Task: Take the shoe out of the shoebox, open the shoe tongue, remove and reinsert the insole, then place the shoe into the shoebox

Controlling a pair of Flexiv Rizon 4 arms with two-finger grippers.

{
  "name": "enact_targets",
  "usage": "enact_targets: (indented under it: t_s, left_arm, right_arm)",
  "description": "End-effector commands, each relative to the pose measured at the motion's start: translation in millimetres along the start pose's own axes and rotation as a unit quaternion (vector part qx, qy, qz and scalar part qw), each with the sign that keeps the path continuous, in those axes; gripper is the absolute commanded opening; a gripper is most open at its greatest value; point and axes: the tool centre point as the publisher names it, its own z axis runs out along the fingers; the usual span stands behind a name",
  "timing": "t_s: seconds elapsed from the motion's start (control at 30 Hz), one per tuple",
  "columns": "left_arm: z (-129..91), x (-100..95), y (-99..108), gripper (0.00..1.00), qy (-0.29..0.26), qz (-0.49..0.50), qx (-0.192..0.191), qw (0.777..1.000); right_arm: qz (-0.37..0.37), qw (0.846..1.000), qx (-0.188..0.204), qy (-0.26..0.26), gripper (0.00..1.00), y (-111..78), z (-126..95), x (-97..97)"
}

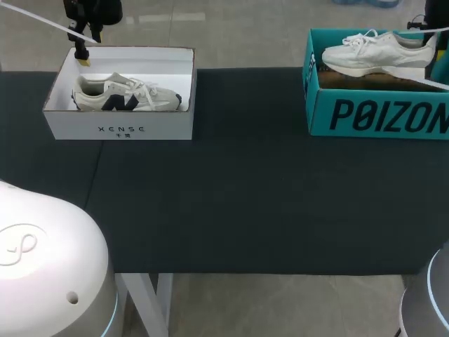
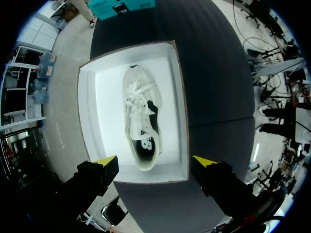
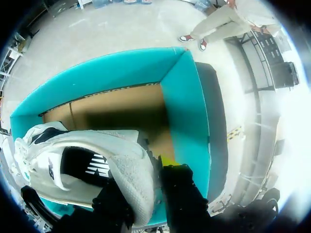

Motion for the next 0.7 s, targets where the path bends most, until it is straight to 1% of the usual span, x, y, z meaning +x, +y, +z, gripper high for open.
enact_targets:
  t_s: [0.03,0.1,0.2,0.23,0.33,0.4,0.47,0.6,0.63,0.7]
  left_arm:
    - [0.6,1.2,0.1,1.00,-0.001,0.000,0.000,1.000]
    - [0.6,1.2,0.1,1.00,-0.001,0.000,0.000,1.000]
    - [0.6,1.2,0.1,1.00,-0.001,0.000,0.000,1.000]
    - [0.6,1.2,0.1,1.00,-0.001,0.000,0.000,1.000]
    - [0.6,1.2,0.1,1.00,-0.001,0.000,0.000,1.000]
    - [0.6,1.2,0.1,1.00,-0.001,0.000,0.000,1.000]
    - [0.6,1.2,0.1,1.00,-0.001,0.000,0.000,1.000]
    - [0.6,1.2,0.1,1.00,-0.001,0.000,0.000,1.000]
    - [0.6,1.2,0.1,1.00,-0.001,0.000,0.000,1.000]
    - [0.6,1.2,0.1,1.00,-0.001,0.000,0.000,1.000]
  right_arm:
    - [0.007,1.000,-0.001,0.002,0.00,-20.9,-50.2,-6.7]
    - [0.006,1.000,-0.013,0.000,0.00,-28.8,-62.6,-6.2]
    - [0.003,1.000,-0.029,0.001,0.00,-36.5,-74.1,-7.5]
    - [0.001,0.999,-0.037,0.001,0.00,-41.0,-82.3,-7.2]
    - [-0.011,0.999,-0.051,-0.002,0.00,-51.4,-96.6,-3.6]
    - [-0.017,0.998,-0.058,-0.011,0.00,-61.7,-105.0,0.3]
    - [-0.019,0.998,-0.063,-0.001,0.00,-77.8,-114.3,6.7]
    - [-0.024,0.997,-0.072,0.006,0.00,-103.4,-123.5,15.5]
    - [-0.025,0.996,-0.080,0.009,0.00,-112.6,-127.6,18.8]
    - [-0.022,0.996,-0.089,-0.001,0.00,-122.1,-132.1,21.9]
